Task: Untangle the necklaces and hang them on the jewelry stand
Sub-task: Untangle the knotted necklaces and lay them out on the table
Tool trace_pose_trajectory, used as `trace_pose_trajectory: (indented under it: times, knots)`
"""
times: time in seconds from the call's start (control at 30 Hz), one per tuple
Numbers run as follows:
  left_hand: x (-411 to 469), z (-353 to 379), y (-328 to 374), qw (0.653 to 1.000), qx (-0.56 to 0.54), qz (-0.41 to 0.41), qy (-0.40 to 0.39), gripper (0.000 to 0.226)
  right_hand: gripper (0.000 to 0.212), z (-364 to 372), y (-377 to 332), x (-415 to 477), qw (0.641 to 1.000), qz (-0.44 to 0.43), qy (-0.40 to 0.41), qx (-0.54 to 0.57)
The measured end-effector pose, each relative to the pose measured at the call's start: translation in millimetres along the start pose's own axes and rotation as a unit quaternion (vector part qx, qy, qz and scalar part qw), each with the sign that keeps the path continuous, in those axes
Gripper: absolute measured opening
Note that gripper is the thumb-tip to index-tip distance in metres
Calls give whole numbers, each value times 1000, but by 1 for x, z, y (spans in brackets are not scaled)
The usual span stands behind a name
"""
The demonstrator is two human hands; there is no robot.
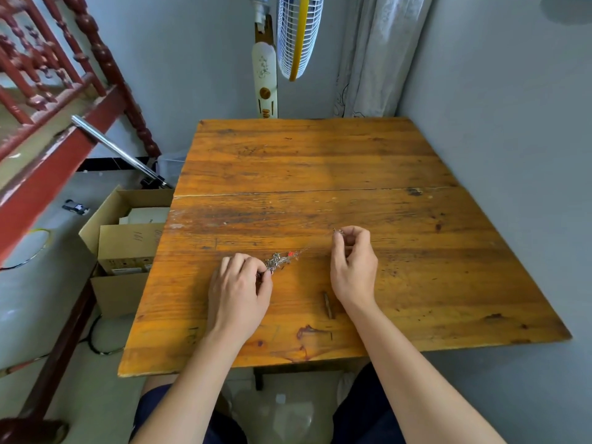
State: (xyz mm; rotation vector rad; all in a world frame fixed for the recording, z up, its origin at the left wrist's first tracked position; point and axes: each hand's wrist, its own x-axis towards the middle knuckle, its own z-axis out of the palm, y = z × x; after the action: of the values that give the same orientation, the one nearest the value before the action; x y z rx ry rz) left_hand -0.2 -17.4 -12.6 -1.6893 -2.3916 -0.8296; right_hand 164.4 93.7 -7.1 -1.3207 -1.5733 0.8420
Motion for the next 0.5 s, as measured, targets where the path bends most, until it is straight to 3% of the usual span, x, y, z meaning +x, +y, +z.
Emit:
trace_pose_trajectory:
  times: [0.13, 0.27, 0.37, 0.43, 0.5]
  knots:
    - [0, -2, -1, 1000, -13, -4, -13, 9, 10, -3, -5, -2, 1000, 16, 5, 15]
    - [10, -5, 2, 997, -68, -28, -12, 30, 4, -4, -7, -2, 999, 31, -4, 30]
    - [30, -4, 8, 997, -73, -3, 0, 21, 7, -4, -8, 0, 999, 36, -10, 28]
    - [43, -2, 15, 996, -80, 36, -30, 19, 10, -4, -8, -1, 999, 36, -11, 15]
    - [54, 0, 21, 988, -85, 70, -111, 25, 12, -4, -8, -3, 999, 32, -8, 10]
